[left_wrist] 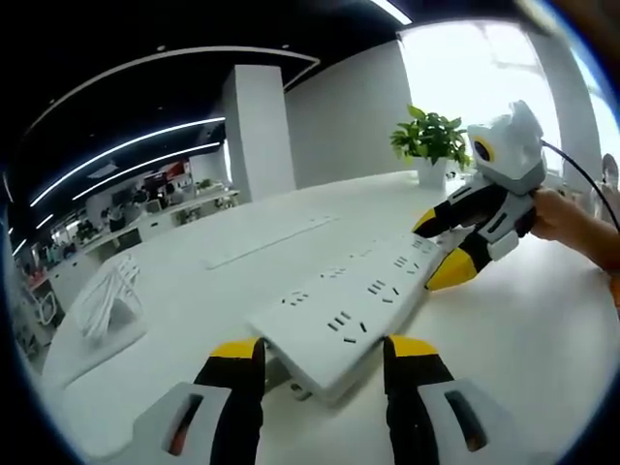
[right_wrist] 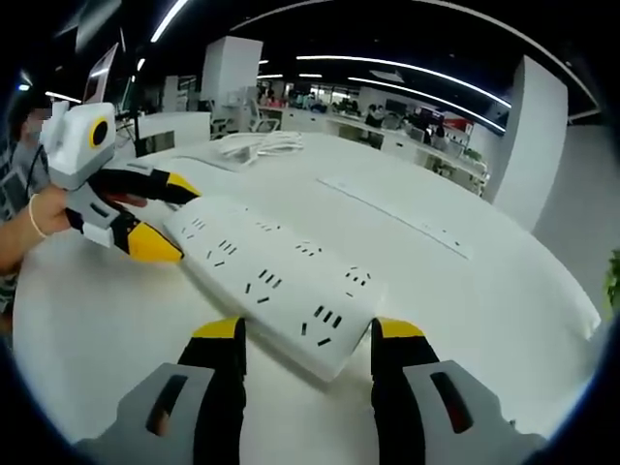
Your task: Straighten the power strip on the desk, plug the charger into it
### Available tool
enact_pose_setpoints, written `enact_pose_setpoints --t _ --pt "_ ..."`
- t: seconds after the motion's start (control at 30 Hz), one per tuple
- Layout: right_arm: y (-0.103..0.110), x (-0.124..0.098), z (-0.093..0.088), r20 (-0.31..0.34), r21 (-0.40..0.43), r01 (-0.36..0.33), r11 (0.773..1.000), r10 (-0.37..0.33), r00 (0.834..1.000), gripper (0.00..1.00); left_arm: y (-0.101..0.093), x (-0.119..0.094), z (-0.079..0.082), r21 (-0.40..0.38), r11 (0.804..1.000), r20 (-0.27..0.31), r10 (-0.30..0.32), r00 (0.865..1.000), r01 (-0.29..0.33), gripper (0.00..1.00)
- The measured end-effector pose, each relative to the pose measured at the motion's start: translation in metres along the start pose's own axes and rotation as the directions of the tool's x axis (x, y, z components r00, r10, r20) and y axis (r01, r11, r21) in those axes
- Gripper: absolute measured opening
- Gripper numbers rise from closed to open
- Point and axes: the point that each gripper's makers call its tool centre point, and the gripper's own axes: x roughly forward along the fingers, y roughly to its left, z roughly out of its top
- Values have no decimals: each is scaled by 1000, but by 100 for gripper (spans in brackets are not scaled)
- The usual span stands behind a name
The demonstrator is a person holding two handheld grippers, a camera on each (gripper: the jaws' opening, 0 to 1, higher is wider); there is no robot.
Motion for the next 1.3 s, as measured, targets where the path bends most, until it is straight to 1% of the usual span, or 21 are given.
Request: enact_pose_setpoints --t 0.2,0.5,0.63,0.83,0.9,1.0,1.3 --pt "1 -2 -1 6 6 17 1000 -17 1000 51 1 1 0 6 1000 1 -14 1000 14 49" --pt "-1 -1 -1 -1 1 28 1000 -28 1000 50 2 5 2 15 1000 -1 -24 1000 24 49" --pt "-3 0 -1 4 8 36 999 -36 999 50 3 8 2 21 999 11 -27 1000 26 49" --pt "-4 0 -1 4 10 40 999 -40 999 50 3 9 3 25 999 13 -32 999 31 50" --pt "-4 0 -1 6 14 42 999 -42 999 50 3 9 3 17 1000 10 -25 1000 25 49" --pt "-2 -3 -2 5 14 44 999 -44 999 49 1 7 2 25 1000 6 -15 1000 15 49" --pt "0 -7 -3 11 17 43 999 -43 999 49 -2 3 0 24 1000 6 -15 1000 15 48"
